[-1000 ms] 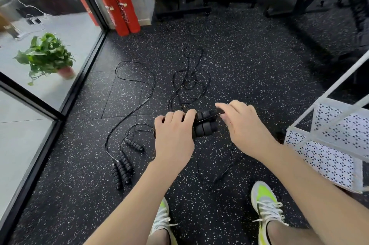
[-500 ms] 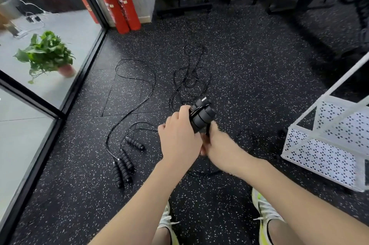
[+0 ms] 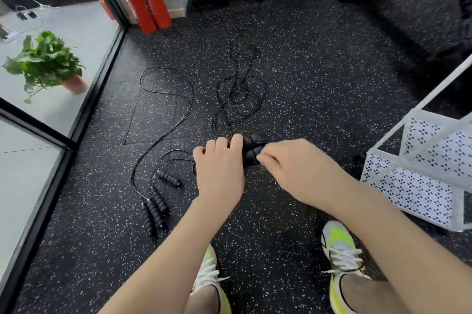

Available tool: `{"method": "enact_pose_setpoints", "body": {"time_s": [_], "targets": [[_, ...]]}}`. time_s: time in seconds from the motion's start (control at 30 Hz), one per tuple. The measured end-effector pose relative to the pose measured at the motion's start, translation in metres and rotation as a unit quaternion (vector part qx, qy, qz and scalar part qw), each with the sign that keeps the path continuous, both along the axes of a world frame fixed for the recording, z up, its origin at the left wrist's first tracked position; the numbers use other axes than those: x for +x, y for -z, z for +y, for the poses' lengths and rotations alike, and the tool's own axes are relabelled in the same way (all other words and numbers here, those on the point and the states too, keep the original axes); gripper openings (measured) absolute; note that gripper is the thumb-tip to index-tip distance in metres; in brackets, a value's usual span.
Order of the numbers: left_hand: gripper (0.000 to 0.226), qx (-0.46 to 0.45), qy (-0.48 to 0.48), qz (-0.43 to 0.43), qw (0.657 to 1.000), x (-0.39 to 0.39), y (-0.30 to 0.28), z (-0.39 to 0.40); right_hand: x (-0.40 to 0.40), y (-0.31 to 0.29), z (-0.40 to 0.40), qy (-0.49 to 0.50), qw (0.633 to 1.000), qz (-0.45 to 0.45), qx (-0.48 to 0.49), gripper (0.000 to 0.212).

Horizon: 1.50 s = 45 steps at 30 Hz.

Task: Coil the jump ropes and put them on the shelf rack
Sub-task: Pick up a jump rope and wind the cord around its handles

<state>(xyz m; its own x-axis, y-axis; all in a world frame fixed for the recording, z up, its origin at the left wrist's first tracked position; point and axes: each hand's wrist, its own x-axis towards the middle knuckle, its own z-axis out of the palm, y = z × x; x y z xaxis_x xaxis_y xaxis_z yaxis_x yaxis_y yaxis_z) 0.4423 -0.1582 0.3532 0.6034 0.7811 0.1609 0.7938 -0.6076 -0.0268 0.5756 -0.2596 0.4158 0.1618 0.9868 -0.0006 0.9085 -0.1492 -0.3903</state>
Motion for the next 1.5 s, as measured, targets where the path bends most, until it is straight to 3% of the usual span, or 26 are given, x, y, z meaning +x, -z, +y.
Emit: {"method": "enact_pose_setpoints", "body": {"time_s": [0.13,0.27,0.4,0.53,0.67,0.73,0.8,0.97,1.07,1.2,1.3,1.4,1.5], "targets": [[0.043,0.043,0.062,-0.011,0.997,0.003,0.006,-0.003,0.024,0.006,0.003,0.011,0.991,0.127,0.046,0.029],[0.063,0.062,0.12,-0.052,0.989,0.007,0.007,-0.013,0.046,0.002,0.003,0.066,0.974,0.201,0.084,0.017],[0.071,0.065,0.145,-0.111,0.981,0.009,-0.003,-0.02,0.057,0.007,-0.002,0.111,0.942,0.305,0.087,0.037],[0.079,0.056,0.162,-0.141,0.975,0.006,-0.01,-0.023,0.063,0.017,-0.001,0.079,0.866,0.487,0.081,0.05],[0.08,0.046,0.162,-0.154,0.974,0.006,-0.02,-0.026,0.067,0.023,0.0,0.072,0.814,0.572,0.072,0.053],[0.078,0.044,0.156,-0.15,0.975,0.007,-0.023,-0.027,0.068,0.023,0.0,0.081,0.814,0.569,0.084,0.059],[0.077,0.042,0.15,-0.126,0.98,0.007,-0.022,-0.024,0.066,0.02,-0.002,0.086,0.838,0.53,0.095,0.064],[0.059,0.037,0.071,-0.023,0.997,0.004,-0.012,-0.013,0.062,0.002,-0.009,0.094,0.886,0.436,0.127,0.027],[0.056,-0.023,-0.027,-0.014,0.999,0.0,-0.018,-0.005,0.064,-0.001,-0.014,0.072,0.922,0.377,0.052,0.024],[0.065,-0.073,-0.101,-0.068,0.99,-0.009,-0.029,0.01,0.076,0.02,-0.015,0.104,0.973,0.194,-0.071,0.024],[0.065,-0.057,-0.08,-0.097,0.99,-0.011,-0.034,0.011,0.077,0.031,-0.013,0.109,0.971,0.153,-0.147,0.051],[0.061,-0.049,-0.043,-0.116,0.991,-0.006,-0.035,0.002,0.064,0.031,-0.009,0.092,0.976,0.184,-0.068,0.064],[0.058,-0.056,-0.025,-0.14,0.988,0.001,-0.037,-0.009,0.045,0.03,-0.004,0.08,0.975,0.2,0.057,0.051]]}}
